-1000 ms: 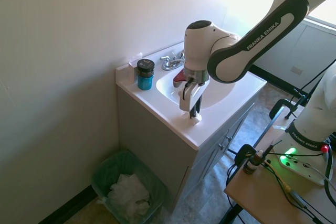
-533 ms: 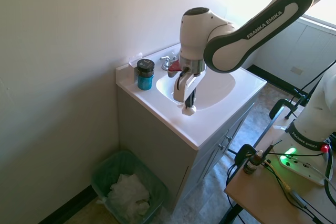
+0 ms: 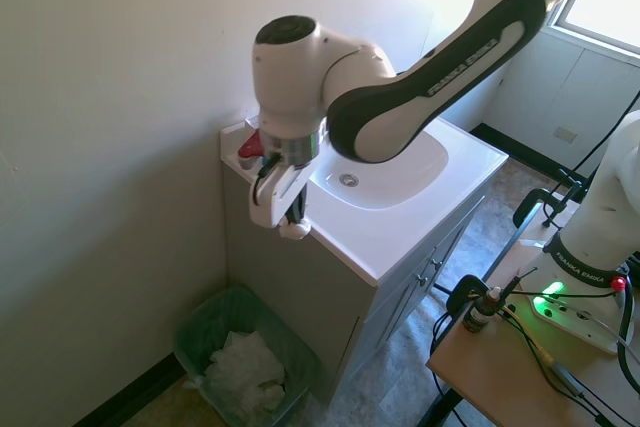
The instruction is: Throw the tissue in the trash bin
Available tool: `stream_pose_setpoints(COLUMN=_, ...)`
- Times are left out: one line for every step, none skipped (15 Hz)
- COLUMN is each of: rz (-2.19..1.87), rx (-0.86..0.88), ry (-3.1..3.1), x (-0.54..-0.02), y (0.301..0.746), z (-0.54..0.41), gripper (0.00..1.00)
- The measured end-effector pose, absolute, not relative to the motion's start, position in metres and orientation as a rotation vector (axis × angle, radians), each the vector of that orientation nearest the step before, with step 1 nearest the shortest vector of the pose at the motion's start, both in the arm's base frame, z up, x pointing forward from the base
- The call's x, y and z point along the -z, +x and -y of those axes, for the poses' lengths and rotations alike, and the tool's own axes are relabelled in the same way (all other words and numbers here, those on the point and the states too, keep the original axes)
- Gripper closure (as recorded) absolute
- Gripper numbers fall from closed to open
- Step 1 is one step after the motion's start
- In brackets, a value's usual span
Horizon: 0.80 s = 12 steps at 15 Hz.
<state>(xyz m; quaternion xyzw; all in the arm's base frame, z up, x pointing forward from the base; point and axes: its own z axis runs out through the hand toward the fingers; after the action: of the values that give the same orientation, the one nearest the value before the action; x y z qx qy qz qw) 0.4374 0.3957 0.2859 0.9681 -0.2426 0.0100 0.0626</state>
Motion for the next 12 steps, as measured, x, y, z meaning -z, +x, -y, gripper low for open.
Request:
stream_pose_setpoints(rz=0.727, rx=-0.013, ry=2.921, x=-0.274, y=0.447, z=-0.408, gripper=0.0)
stream_pose_setpoints(rz=0.726, rx=0.003, ry=2.915, x=-0.263, y=0.455, z=-0.418, gripper=0.0)
stream_pose_setpoints(rz=0.725, rx=0.016, ry=2.91, x=-0.253, y=0.461, z=-0.426, gripper=0.0)
stream_pose_setpoints(rz=0.72, rx=0.028, ry=2.903, x=-0.243, y=0.464, z=-0.433, gripper=0.0)
stream_pose_setpoints(rz=0.716, rx=0.036, ry=2.898, x=-0.234, y=0.466, z=-0.438, gripper=0.0)
stream_pose_setpoints(rz=0.711, rx=0.04, ry=2.895, x=-0.227, y=0.467, z=-0.441, gripper=0.0)
stream_pose_setpoints(rz=0.708, rx=0.04, ry=2.892, x=-0.223, y=0.467, z=-0.443, gripper=0.0)
stream_pose_setpoints(rz=0.706, rx=0.038, ry=2.89, x=-0.221, y=0.467, z=-0.444, gripper=0.0)
stream_pose_setpoints(rz=0.704, rx=0.036, ry=2.89, x=-0.221, y=0.467, z=-0.445, gripper=0.0)
stream_pose_setpoints(rz=0.699, rx=0.036, ry=2.887, x=-0.221, y=0.466, z=-0.445, gripper=0.0)
stream_pose_setpoints(rz=0.693, rx=0.039, ry=2.88, x=-0.22, y=0.465, z=-0.445, gripper=0.0)
stream_pose_setpoints(rz=0.686, rx=0.042, ry=2.874, x=-0.219, y=0.463, z=-0.446, gripper=0.0)
